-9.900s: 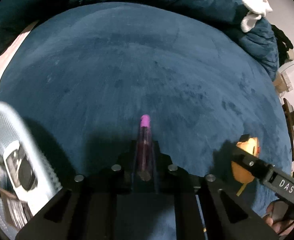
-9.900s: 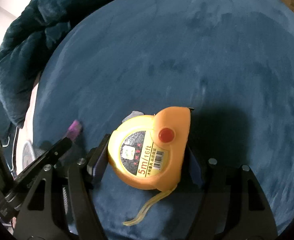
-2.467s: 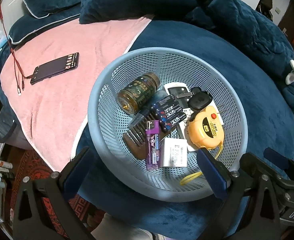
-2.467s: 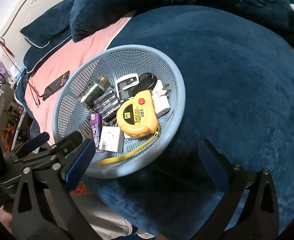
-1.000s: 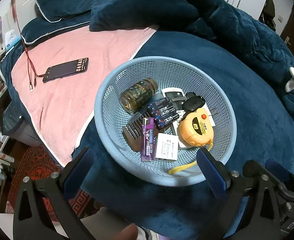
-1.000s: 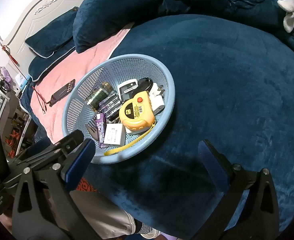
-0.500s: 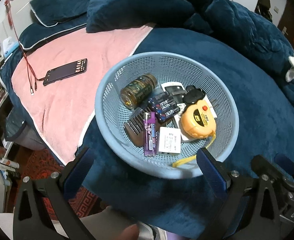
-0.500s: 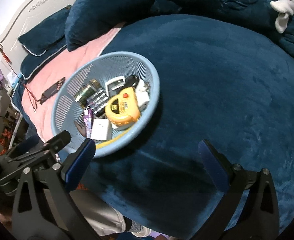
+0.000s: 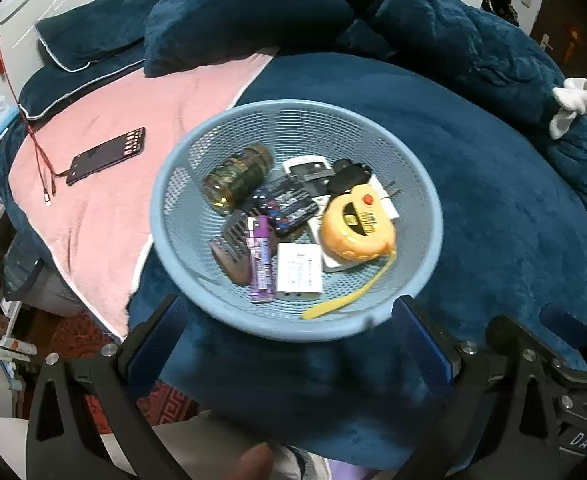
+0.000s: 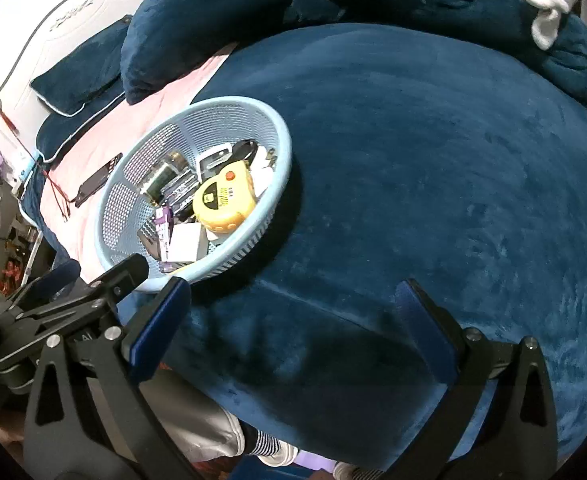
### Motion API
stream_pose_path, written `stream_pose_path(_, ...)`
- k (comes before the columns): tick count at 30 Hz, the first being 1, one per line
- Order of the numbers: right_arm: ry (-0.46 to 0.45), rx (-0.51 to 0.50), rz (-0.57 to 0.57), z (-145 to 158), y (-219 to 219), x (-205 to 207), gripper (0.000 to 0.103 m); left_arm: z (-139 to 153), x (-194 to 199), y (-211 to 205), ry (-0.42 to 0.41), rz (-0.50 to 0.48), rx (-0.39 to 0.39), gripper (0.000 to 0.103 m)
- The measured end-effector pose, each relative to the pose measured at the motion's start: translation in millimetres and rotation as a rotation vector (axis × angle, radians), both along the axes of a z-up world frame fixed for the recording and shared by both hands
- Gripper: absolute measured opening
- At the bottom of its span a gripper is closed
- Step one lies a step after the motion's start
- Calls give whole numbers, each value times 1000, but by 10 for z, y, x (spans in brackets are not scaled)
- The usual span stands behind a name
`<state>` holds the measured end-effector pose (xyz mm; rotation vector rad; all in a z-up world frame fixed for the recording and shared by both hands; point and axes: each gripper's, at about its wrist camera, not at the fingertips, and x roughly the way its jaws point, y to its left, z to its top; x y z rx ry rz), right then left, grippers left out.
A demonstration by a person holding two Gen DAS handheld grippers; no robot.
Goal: Organize rigid objects
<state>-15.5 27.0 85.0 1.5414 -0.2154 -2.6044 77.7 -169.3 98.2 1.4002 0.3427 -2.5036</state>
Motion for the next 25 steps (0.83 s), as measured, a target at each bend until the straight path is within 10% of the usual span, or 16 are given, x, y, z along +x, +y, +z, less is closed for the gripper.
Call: stream_pose_path(25, 21, -43, -151, 26, 768, 295, 103, -20, -169, 835, 13, -162, -58, 102)
